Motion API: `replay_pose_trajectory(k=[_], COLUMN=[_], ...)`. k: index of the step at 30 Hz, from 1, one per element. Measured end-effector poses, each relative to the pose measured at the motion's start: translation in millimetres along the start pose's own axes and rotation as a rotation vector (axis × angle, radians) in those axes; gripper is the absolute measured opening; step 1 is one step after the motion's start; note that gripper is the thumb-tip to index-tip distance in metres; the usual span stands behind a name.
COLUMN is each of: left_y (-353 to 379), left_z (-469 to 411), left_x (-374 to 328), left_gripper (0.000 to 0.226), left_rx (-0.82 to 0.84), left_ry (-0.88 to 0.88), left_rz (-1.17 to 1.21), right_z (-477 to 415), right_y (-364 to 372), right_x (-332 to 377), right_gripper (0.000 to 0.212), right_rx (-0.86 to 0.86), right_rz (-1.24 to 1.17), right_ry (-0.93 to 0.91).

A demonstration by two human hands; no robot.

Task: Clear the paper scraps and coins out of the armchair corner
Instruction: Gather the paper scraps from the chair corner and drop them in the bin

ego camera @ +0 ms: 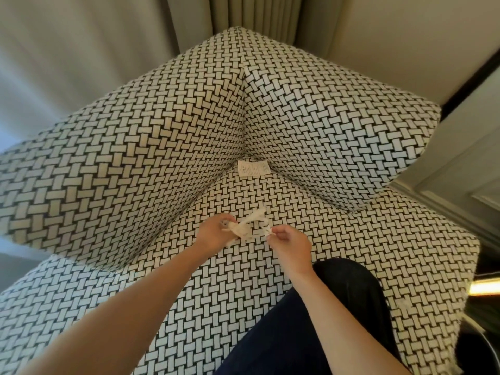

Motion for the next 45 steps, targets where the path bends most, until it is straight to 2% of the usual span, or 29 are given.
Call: replay_pose_trajectory(k=[5,9,13,16,20,22,26,29,34,39,45], left_y=[36.0,59.2,81.4,119.2,161.0,192.0,266.2,326.6,416.2,473.2,493.2], left_z=[21.8,35.2,39.6,45.0,50.9,55.3,72.2,90.3,114.4,126.4,139.9], left_x=[-9.5,-32.6,-61.2,-104.5,-153.2,-180.9,-223.4,-240.2,-245.2,-237.6,-233.6], left_gripper=[0.024,0.032,0.041,0.045,0.033,0.032,0.045,0.045,0.04,0.042,0.063], left_rx=[0.178,0.235,0.243,0.319,0.41,0.464,0.562,0.679,0.774,0.786,0.843], left_ry=[-0.031,-0.075,-0.112,-0.084,-0.064,-0.033,-0.033,-0.041,-0.032,0.065,0.049], left_rz=[0.131,0.321,0.487,0.566,0.654,0.63,0.566,0.484,0.276,0.031,-0.061], right_z=[8.8,15.4,28.7,48.2,67.7,80.1,105.4,124.8,158.0,183.8,185.9], right_y=[-21.9,-65.1,-135.2,-200.7,-253.9,-282.5,-334.9,-363.6,-384.7,-384.6,-381.7], right_x=[12.2,27.3,32.2,12.8,-19.4,-41.0,-88.2,-129.8,-215.2,-278.6,-293.5], right_gripper=[0.016,0.022,0.019,0.017,0.02,0.019,0.02,0.011,0.015,0.011,0.026], right_rx=[0.01,0.012,-0.044,-0.127,-0.239,-0.313,-0.436,-0.53,-0.693,-0.734,-0.58], right_rz=[-0.181,-0.236,-0.262,-0.296,-0.379,-0.422,-0.437,-0.485,-0.746,-0.852,-0.831], right_ry=[0.006,-0.004,-0.016,0.018,0.081,0.12,0.185,0.237,0.421,0.589,0.668])
Point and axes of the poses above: each hand's wrist, its own z-axis away from the middle knuckle, its own y-axis out of the palm, x = y × z, the point moved 9 cm from there along -z, towards the middle knuckle, and after that the axes turned 3 degrees about x, right-handed, at the moved point
